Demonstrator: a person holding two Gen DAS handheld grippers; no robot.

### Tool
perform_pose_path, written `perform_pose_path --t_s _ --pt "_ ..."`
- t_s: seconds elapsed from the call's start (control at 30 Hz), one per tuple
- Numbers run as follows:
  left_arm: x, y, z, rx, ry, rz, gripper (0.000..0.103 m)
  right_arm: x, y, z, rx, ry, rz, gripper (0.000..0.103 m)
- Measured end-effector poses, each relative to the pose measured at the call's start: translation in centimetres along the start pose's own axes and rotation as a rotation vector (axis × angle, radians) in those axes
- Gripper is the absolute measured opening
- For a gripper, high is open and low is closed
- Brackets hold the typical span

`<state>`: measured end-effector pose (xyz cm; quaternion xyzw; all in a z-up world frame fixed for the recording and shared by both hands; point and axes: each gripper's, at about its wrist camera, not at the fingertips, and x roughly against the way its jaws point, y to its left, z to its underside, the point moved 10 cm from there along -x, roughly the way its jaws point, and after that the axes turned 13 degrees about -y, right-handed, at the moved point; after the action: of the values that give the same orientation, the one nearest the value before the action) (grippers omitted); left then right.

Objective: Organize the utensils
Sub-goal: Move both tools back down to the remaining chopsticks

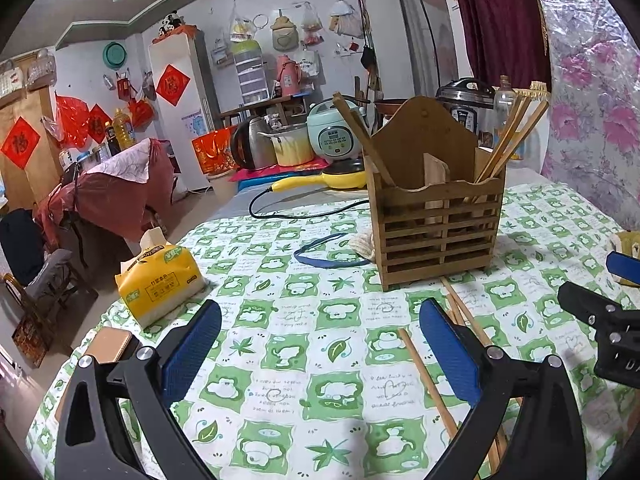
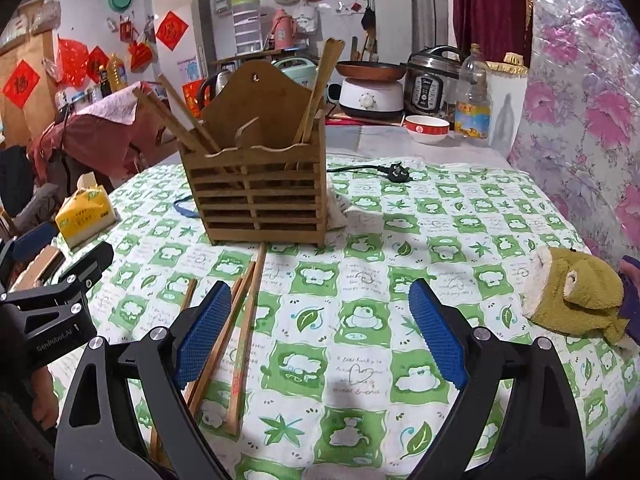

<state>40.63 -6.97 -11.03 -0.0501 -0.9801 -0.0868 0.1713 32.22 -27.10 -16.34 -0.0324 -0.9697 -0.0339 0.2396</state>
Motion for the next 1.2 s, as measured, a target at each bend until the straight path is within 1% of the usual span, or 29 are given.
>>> perform_pose_path --t_s 0.57,0.8,1.2 --pt "0.4 0.6 -0.1 -0.030 -0.025 -0.027 0.097 -0.3 0.2 0.5 0.018 0.021 0.009 0.089" --pt "0.3 0.5 -0.2 -0.032 -0.025 -0.028 0.097 -0.5 0.0 0.7 0.015 0.030 0.012 0.090" --pt "0.3 1.0 0.0 -0.040 -0.020 -0.034 0.097 -0.9 0.8 1.7 0.065 0.061 0.012 0.090"
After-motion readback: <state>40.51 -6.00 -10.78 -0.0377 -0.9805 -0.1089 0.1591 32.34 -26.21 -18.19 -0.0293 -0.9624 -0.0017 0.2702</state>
